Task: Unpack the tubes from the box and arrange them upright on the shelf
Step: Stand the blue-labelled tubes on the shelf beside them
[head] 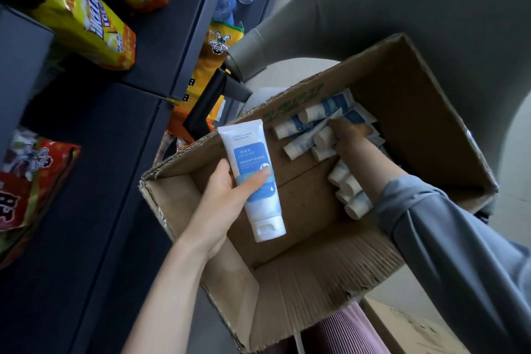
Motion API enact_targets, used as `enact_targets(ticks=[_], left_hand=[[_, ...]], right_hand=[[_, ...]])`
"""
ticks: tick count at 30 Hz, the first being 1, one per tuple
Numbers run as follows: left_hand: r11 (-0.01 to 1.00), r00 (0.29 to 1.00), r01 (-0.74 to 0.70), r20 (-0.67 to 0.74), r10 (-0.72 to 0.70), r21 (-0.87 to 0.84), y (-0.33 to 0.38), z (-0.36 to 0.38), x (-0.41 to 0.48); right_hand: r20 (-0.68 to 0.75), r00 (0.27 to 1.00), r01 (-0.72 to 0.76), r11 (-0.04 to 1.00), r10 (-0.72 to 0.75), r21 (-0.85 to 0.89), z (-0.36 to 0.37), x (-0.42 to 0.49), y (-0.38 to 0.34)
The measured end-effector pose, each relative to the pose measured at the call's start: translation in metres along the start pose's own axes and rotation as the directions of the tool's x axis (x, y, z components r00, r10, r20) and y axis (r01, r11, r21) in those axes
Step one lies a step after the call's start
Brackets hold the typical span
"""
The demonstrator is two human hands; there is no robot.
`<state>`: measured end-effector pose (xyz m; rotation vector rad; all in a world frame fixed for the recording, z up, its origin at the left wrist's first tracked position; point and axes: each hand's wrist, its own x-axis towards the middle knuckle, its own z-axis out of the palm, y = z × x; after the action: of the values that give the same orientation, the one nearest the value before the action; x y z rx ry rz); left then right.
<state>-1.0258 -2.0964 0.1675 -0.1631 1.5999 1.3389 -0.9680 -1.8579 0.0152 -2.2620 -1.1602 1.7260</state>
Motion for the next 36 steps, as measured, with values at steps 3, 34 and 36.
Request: enact_targets(ticks=[3,34,36], left_hand=[[1.0,1.0,-0.022,-0.006,0.022,0.001,-0.002,0.0,-0.011],[0.724,0.449,-0.658,-0.665,0.596,0.205,-0.071,-0.117,-0.395],[0.687,0.375,-0.684,-0.69,0.619,0.245,-0.068,-0.124,-0.431]], right_hand=[[0.083,0.996,-0.023,0.998,0.018,0.06,-0.004,-0.02,0.001],[0.907,0.029,0.504,0.789,-0.421,0.35,-0.089,-0.489,0.113],[0.909,-0.055,0.558,0.742,-0.413,0.371,-0.092,-0.527,0.117]])
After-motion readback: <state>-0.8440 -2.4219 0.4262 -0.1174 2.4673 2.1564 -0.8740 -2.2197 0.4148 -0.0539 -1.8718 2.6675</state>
